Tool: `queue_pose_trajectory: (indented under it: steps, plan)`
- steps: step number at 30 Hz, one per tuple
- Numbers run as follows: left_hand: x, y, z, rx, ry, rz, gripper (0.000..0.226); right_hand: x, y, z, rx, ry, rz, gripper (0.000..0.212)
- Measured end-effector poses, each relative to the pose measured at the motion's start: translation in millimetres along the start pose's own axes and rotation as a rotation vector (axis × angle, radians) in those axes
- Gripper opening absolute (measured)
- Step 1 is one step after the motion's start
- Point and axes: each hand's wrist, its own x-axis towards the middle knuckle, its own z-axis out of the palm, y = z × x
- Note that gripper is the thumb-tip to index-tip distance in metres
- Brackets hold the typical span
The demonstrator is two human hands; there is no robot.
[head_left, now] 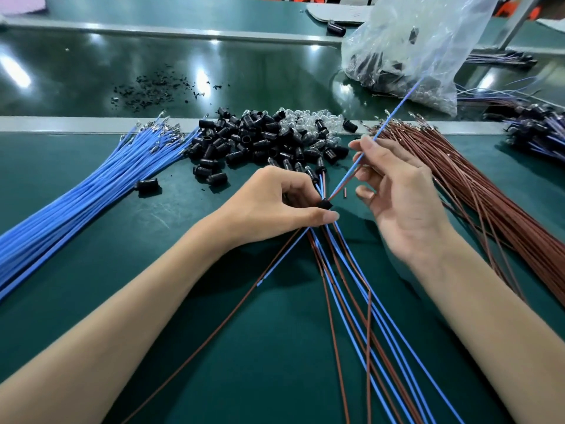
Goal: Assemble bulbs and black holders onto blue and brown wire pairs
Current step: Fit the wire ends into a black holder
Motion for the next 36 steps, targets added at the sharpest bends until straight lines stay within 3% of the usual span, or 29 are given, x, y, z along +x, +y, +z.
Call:
queue_pose_trajectory:
  steps: [4,9,16,24,27,33,36]
  plan:
    - [1,-1,0,-0.008,0.000,0.007,0.020,0,-1,-3,-0.167,-0.025,0.026,0.019]
    - [0,0,1,-0.006,0.006,0.017,0.017,0,-1,-2,0.081,0.020,0.031,0.014]
    - [-1,1,0,0.001,0.017,0.018,0.019,-1,6,0,-0.165,-0.026,-0.043,0.021]
    - [-2,3,0,-0.060,0.077,0.020,0.018,-2,10,0,-0.271,-0.179,0.018,0.010]
    - [-2,4,0,-0.057,0.072,0.017,0.020,-1,8,0,-0.167,-0.109,0.015,0.012]
    - [-1,3,1,-0.065,0.078,0.027,0.026,-6,12,7,-0.337,-0.128,0.041,0.011]
    - [-1,3,1,-0.064,0.084,0.026,0.027,-4,12,9,-0.205,-0.056,0.040,0.015]
